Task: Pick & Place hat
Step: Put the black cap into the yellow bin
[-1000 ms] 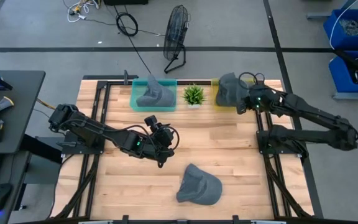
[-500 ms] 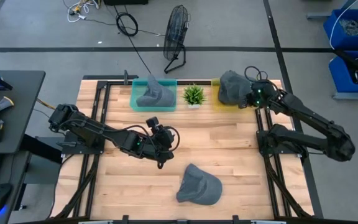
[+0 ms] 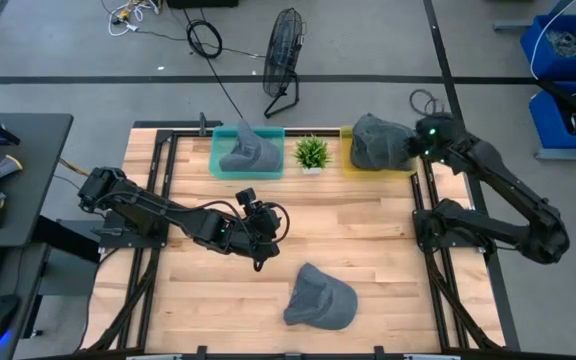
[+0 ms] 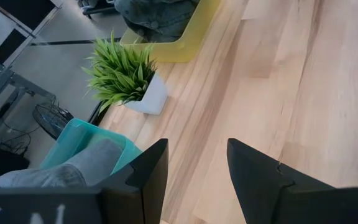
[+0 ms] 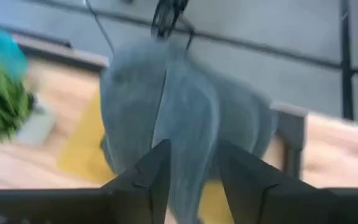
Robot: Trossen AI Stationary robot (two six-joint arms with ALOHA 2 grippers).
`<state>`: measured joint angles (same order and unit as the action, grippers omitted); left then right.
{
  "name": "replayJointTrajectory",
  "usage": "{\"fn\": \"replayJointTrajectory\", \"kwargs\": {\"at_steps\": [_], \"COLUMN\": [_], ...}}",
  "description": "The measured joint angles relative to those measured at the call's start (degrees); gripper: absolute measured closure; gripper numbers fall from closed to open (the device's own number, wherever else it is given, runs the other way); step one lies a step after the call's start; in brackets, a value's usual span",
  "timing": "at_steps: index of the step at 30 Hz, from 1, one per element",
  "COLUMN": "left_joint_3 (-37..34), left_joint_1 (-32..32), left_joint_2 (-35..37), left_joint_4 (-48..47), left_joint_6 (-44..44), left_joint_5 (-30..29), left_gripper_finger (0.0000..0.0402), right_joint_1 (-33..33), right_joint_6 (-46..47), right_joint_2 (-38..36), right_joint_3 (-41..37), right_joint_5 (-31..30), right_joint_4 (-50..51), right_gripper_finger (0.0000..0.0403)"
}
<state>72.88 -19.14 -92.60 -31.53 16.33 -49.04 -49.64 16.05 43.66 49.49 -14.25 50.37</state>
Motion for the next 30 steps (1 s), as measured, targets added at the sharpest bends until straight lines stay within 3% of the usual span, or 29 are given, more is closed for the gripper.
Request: {"fn": "replayJointTrajectory", "kwargs": {"at_steps": [5,11,16,19,25,30], "left_joint_3": [0.0,0.0,0.0,0.0,0.0,0.0], "left_joint_1": [0.0,0.0,0.0,0.1,0.1,0.1], "left_joint_2": [0.0,0.0,0.0,0.0,0.0,0.0], "left_joint_4": [0.0,0.0,0.0,0.0,0.0,0.0], "left_joint_6": [0.0,0.0,0.0,0.0,0.0,0.0], "left_joint_5": [0.0,0.0,0.0,0.0,0.0,0.0], "left_gripper_finger": [0.0232,0.0232,0.0232,0.0232,0.0232,0.0232], "right_joint_1": [-0.7,0.5,1.0,0.9,0.4,-1.7], "right_joint_6": [-3.0,-3.8,-2.0,-1.1,-2.6,-2.8], "right_joint_2": [0.0,0.4,2.7,6.8,16.6,23.3], "right_joint_3": [7.9,6.7,-4.1,-8.3,-7.6,-7.5], "right_joint_5": [-0.1,9.8,5.7,6.3,-1.1,-1.2], "right_joint_4": [0.2,-0.8,-3.2,-8.6,-18.5,-25.0], "right_gripper_finger": [0.026,0.0302,0.039,0.0388,0.0399,0.0399]}}
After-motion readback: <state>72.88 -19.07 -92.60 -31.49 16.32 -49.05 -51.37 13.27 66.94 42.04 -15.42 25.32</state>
